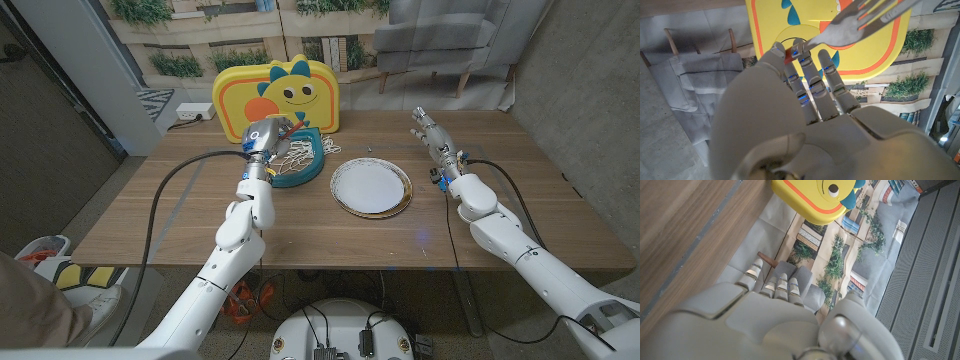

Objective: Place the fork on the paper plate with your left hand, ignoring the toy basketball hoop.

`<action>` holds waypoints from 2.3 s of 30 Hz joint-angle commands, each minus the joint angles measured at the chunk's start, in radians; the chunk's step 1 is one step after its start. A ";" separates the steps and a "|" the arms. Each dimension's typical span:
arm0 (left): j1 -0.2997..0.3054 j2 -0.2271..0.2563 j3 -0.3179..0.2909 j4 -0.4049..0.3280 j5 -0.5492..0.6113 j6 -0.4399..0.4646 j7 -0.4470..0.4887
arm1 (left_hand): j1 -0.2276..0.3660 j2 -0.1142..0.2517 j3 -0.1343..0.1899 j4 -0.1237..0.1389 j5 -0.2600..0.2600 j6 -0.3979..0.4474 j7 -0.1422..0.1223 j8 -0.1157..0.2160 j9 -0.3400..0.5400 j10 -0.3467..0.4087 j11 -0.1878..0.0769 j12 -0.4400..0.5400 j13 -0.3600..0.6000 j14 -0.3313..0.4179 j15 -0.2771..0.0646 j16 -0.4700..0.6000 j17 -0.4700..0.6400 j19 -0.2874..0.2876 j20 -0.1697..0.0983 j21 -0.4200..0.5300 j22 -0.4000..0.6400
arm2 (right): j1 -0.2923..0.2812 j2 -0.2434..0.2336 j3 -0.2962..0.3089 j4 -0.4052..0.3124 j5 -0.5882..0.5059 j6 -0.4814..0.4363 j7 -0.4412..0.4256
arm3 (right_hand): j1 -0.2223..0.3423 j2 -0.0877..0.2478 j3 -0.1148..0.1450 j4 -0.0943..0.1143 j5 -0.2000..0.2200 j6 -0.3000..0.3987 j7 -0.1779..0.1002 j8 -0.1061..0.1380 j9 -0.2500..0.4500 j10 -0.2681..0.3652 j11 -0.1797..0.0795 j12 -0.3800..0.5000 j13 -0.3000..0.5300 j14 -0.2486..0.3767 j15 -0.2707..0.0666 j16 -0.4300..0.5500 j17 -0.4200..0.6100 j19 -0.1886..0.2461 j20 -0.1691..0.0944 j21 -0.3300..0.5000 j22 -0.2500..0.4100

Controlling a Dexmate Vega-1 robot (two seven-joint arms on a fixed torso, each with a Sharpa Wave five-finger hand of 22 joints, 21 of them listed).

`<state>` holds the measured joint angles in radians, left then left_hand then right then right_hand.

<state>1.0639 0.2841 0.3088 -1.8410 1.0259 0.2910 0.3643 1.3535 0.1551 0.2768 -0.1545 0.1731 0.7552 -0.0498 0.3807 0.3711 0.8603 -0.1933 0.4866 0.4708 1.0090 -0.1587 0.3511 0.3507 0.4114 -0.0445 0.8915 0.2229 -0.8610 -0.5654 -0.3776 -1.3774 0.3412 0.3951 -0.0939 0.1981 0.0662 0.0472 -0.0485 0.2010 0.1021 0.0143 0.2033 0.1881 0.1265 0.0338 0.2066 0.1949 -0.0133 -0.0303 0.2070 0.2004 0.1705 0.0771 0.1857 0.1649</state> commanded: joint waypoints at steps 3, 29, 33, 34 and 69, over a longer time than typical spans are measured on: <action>-0.021 -0.013 0.018 0.022 -0.015 -0.034 0.009 | 0.008 0.002 -0.005 0.003 0.003 0.006 -0.003 -0.002 0.001 0.015 -0.003 -0.007 0.001 0.001 -0.084 -0.005 0.002 -0.006 -0.069 0.010 -0.002 | -0.010 0.003 0.001 -0.009 0.002 -0.003 -0.006 | 0.002 0.006 0.002 -0.005 -0.005 0.009 -0.001 0.003 0.005 0.008 0.003 0.001 0.004 -0.001 -0.007 0.000 0.002 0.007 -0.003 0.003 0.004; -0.055 -0.012 0.049 0.056 -0.030 -0.092 -0.009 | 0.008 0.003 -0.005 0.004 0.003 0.007 -0.001 -0.006 0.000 0.016 -0.005 -0.011 0.009 0.004 -0.085 -0.007 0.004 -0.016 -0.071 0.032 -0.010 | -0.011 0.007 -0.004 -0.009 -0.005 0.004 -0.017 | 0.002 0.007 0.002 -0.006 -0.005 0.011 -0.001 0.001 0.005 0.009 0.003 0.000 0.004 -0.001 -0.007 -0.001 0.001 0.007 -0.003 0.003 0.004; -0.055 -0.015 0.056 0.058 -0.031 -0.099 -0.013 | 0.008 0.003 -0.005 0.004 0.003 0.004 -0.002 -0.007 0.000 0.015 -0.005 -0.012 0.009 0.003 -0.084 -0.008 0.004 -0.017 -0.072 0.035 -0.011 | -0.013 0.009 -0.003 -0.007 -0.002 0.007 -0.017 | 0.002 0.007 0.002 -0.007 -0.005 0.011 -0.002 0.001 0.005 0.009 0.003 0.000 0.004 0.000 -0.008 -0.001 0.001 0.008 -0.003 0.003 0.004; -0.056 -0.016 0.058 0.059 -0.032 -0.099 -0.015 | 0.008 0.003 -0.005 0.004 0.003 0.005 -0.002 -0.007 0.000 0.016 -0.006 -0.012 0.009 0.004 -0.084 -0.008 0.004 -0.017 -0.072 0.036 -0.011 | -0.013 0.008 -0.003 -0.006 -0.002 0.009 -0.016 | 0.001 0.007 0.003 -0.007 -0.005 0.010 -0.002 0.001 0.005 0.009 0.003 0.000 0.004 -0.001 -0.007 -0.001 0.001 0.008 -0.003 0.003 0.004; -0.093 -0.018 0.105 0.089 -0.026 -0.181 -0.030 | 0.007 0.003 -0.005 0.005 0.003 0.008 0.000 -0.012 0.000 0.019 -0.006 -0.019 0.014 0.007 -0.084 -0.011 0.008 -0.027 -0.074 0.062 -0.019 | -0.039 0.004 0.019 -0.019 0.014 0.023 -0.023 | -0.032 0.021 -0.003 0.014 -0.005 0.022 -0.005 0.003 0.005 0.017 -0.001 0.002 0.004 0.003 -0.009 0.003 0.008 0.011 -0.005 0.004 0.005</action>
<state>0.9801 0.2695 0.4019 -1.7576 0.9961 0.1301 0.3394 1.3562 0.1578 0.2726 -0.1503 0.1731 0.7547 -0.0503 0.3692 0.3713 0.8619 -0.1949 0.4694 0.4802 1.0061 -0.1558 0.3422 0.3553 0.3865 -0.0411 0.9486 0.2044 -0.8863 -0.5563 -0.3684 -1.3811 0.3495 0.4206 -0.1105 0.1768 0.0875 0.0458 -0.0412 0.1933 0.1165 0.0069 0.2033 0.1881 0.1376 0.0339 0.2067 0.1952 -0.0134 -0.0302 0.2070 0.2026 0.1707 0.0769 0.1857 0.1649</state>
